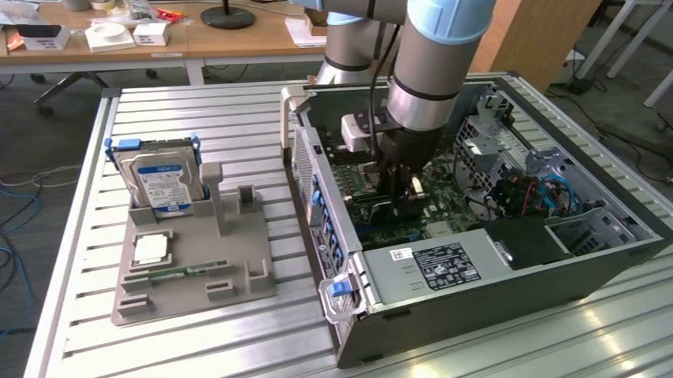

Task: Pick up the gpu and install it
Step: 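Insert the gpu into the slot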

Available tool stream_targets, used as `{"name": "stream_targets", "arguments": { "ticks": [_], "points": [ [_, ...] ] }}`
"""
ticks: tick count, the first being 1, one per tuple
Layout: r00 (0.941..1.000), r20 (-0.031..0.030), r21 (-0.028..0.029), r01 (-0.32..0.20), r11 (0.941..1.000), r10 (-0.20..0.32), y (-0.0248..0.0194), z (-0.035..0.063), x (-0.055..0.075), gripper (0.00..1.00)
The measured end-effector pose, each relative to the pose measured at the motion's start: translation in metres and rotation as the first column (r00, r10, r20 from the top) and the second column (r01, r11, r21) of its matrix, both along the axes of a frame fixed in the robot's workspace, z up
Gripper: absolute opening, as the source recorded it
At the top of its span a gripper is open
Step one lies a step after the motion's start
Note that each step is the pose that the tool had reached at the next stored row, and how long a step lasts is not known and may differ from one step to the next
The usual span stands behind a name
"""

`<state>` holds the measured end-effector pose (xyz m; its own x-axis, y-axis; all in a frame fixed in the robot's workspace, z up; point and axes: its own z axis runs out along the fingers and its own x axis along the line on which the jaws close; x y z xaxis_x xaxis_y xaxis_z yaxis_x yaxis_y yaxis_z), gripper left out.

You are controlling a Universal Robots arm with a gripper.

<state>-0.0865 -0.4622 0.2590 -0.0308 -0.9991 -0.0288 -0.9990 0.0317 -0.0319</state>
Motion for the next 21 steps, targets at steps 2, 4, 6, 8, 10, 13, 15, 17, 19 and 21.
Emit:
{"name": "stream_targets", "arguments": {
  "ticks": [2,4,6,8,10,13,15,17,19,21],
  "points": [
    [1.0,0.0001,0.0001,0.0,1.0,0.0,0.0,0.0089,0.0,0.57],
    [1.0,0.0001,0.0001,0.0,1.0,0.0,0.0,0.0182,0.0,0.57],
    [1.0,0.0,0.0001,0.0,1.0,0.0,0.0,0.0266,0.0,0.57],
    [1.0,0.0,0.0,0.0,1.0,0.0,0.0,0.0346,0.0,0.57],
    [1.0,0.0001,-0.0005,0.0,1.0,0.0,0.0,0.042,0.0,0.57],
    [1.0,0.0001,-0.0004,0.0,1.0,0.0,0.0,0.052,0.0,0.57],
    [1.0,0.0,-0.0005,0.0,1.0,0.0,0.0,0.0575,0.0,0.57],
    [1.0,0.0,-0.0006,0.0,1.0,0.0,0.0,0.0624,0.0,0.57],
    [1.0,0.0001,-0.0004,0.0,1.0,0.0,0.0,0.0639,0.0,0.57],
    [1.0,0.0001,-0.0004,0.0,1.0,0.0,0.0,0.0639,0.0,0.57]
  ]
}}
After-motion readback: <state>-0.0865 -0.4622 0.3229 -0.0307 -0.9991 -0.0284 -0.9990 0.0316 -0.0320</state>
